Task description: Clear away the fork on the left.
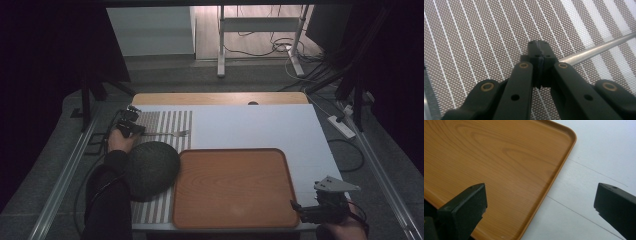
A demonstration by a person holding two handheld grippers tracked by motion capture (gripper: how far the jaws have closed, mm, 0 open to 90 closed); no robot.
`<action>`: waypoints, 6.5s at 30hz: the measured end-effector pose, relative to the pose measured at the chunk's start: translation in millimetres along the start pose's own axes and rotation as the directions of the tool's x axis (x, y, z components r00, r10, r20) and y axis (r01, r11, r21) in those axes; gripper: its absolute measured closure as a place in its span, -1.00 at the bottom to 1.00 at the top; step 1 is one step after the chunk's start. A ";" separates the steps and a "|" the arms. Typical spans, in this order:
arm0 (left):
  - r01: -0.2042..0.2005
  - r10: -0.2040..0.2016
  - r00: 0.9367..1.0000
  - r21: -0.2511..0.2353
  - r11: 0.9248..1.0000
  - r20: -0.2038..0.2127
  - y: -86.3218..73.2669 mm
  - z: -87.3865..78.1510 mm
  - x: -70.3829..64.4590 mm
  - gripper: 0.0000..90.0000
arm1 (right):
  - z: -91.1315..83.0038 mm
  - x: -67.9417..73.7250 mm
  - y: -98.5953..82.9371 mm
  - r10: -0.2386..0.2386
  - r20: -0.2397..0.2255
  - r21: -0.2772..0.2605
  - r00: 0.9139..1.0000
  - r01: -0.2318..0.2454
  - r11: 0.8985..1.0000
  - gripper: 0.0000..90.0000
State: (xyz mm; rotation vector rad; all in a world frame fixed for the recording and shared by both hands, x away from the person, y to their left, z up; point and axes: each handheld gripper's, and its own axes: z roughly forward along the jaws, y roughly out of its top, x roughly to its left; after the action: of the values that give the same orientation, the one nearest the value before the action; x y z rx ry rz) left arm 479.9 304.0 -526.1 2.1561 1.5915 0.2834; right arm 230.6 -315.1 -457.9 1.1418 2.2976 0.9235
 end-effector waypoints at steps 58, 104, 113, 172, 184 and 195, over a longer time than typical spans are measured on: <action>-0.194 0.185 0.979 0.125 0.973 0.083 23.8 20.7 -62.1 -1.00 | 1.4 2.0 0.4 -0.020 0.000 0.017 1.000 0.020 1.000 -1.00; -0.268 0.256 0.958 0.082 0.960 0.127 27.0 -4.5 -29.1 0.88 | 2.7 2.9 0.8 -0.034 -0.005 0.031 0.999 0.035 0.999 -1.00; -0.254 0.240 0.960 0.085 0.963 0.144 24.4 -28.8 -18.4 0.88 | 3.2 3.1 0.9 -0.036 -0.005 0.033 0.999 0.036 0.999 -1.00; -0.280 0.246 0.926 0.084 0.956 0.287 -69.2 -64.1 -183.9 0.88 | 2.8 4.7 1.1 -0.058 -0.013 0.031 0.998 0.058 0.998 -1.00; -0.274 0.234 0.922 0.094 0.957 0.307 -79.2 -62.5 -206.5 0.88 | 3.1 4.7 1.3 -0.059 -0.014 0.032 0.998 0.059 0.998 -1.00; -0.289 0.245 0.919 0.107 0.951 0.309 -87.9 -56.0 -232.9 0.88 | 3.3 4.8 1.4 -0.060 -0.015 0.034 0.998 0.060 0.998 -1.00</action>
State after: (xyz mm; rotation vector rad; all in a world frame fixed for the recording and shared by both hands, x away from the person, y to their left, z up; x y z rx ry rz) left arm 308.2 117.8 -495.4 2.4029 1.1868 -0.0774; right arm 230.5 -309.3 -459.6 1.0768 2.3540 0.8758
